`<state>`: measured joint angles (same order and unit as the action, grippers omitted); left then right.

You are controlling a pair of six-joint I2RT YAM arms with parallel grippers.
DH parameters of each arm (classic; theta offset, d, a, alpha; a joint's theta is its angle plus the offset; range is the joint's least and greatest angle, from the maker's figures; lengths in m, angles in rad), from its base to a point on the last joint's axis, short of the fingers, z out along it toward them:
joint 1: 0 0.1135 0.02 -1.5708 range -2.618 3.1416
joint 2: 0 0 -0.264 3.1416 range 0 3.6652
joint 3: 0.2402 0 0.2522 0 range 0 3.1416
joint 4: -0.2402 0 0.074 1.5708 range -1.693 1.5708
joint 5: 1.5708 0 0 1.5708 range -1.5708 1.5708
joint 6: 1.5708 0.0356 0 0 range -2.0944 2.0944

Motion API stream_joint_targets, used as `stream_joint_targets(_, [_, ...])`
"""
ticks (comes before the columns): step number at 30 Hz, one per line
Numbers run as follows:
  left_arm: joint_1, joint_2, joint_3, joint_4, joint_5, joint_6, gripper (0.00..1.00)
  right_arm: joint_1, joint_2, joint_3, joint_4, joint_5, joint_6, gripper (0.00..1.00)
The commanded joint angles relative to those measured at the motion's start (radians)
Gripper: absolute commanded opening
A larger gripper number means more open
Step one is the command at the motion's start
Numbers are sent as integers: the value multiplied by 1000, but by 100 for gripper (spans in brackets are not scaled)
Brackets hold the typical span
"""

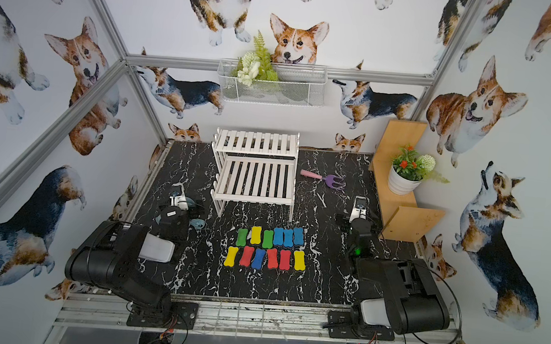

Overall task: Remove the whiteboard erasers from the shelf
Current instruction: Reset both arms

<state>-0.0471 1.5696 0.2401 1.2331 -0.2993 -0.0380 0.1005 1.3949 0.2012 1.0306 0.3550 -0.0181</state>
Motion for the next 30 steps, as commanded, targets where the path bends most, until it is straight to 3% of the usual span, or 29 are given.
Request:
stream_joint_targets(1, [-1,3,6,13,-4,-3,100,-14,20,-2,133,-34,31,100])
stream_joint_targets(9, [-7,3,10,8,-14,0,100,-59,20,17,79,-102,66,100])
stream_joint_targets(11, [-7,3,10,8,-14,1,100,-61,22,-36,170,-106,69,100])
stream_joint_targets(13, [-7,4,11,7,-14,1,100,-59,89,-108,387,-92,54,100])
stream_joint_targets(15, [-7,4,11,7,-14,1,100,-61,39,-65,230,-107,71,100])
stream_joint_targets(18, [-9,4,15,1,-17,4,100,-81,73,-80,312,-128,73,100])
stream_joint_targets(20, [-10,4,13,2,-17,4,100,-81,39,-63,224,-130,84,100])
stream_joint_targets(22, [-10,4,15,2,-17,4,100,-79,63,-84,306,-124,73,100])
stream_joint_targets(30, [-10,3,14,3,-18,4,100,-81,52,-76,269,-123,79,100])
